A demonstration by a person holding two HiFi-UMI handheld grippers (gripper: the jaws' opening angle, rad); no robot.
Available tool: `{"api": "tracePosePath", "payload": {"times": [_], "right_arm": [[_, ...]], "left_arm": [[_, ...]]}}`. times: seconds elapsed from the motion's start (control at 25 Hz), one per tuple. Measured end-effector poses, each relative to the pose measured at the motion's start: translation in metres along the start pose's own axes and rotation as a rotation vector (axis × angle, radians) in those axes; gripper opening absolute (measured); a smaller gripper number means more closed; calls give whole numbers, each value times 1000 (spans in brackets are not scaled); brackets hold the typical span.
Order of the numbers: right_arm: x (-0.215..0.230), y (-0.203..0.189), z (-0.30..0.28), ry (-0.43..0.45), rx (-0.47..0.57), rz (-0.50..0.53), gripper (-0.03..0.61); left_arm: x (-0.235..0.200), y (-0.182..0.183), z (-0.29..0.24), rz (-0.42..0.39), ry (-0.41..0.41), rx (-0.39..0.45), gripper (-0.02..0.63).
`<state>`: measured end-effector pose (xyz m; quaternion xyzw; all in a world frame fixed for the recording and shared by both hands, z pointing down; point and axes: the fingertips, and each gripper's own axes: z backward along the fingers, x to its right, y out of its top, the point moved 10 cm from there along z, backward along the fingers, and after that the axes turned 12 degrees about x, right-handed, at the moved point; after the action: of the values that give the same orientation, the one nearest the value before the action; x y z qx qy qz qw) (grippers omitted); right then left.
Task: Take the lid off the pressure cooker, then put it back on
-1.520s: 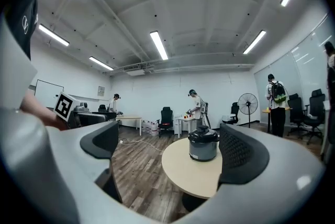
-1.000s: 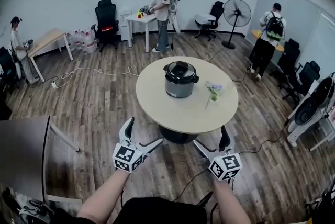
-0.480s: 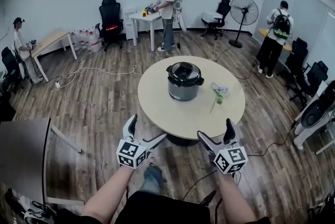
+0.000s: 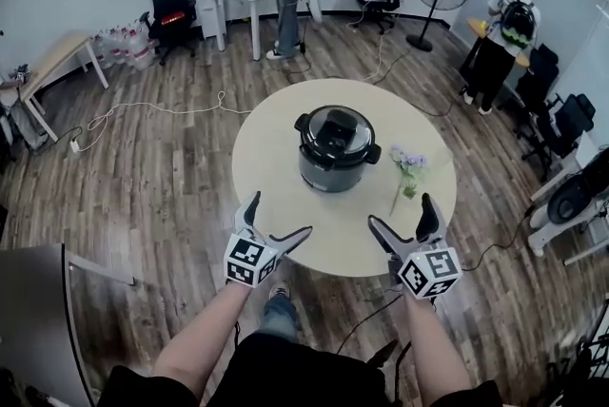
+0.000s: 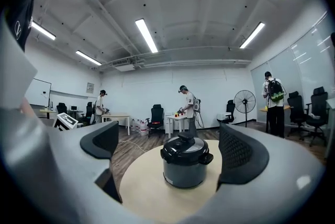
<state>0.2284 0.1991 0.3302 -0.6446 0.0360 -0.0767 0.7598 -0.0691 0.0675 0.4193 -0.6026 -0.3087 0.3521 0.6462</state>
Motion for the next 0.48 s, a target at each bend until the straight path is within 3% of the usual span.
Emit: {"api": "tracePosePath", "payload": {"times": [0.28,0.48], "right_arm": [[35,-34,-127,-41,-105,37,597],[34,-64,-202,-27,-216,95,597]], "left_arm": [[-86,-64,-108,60,-114,-91,589],[-134,-122,-154,99,-200,-180,589]]}}
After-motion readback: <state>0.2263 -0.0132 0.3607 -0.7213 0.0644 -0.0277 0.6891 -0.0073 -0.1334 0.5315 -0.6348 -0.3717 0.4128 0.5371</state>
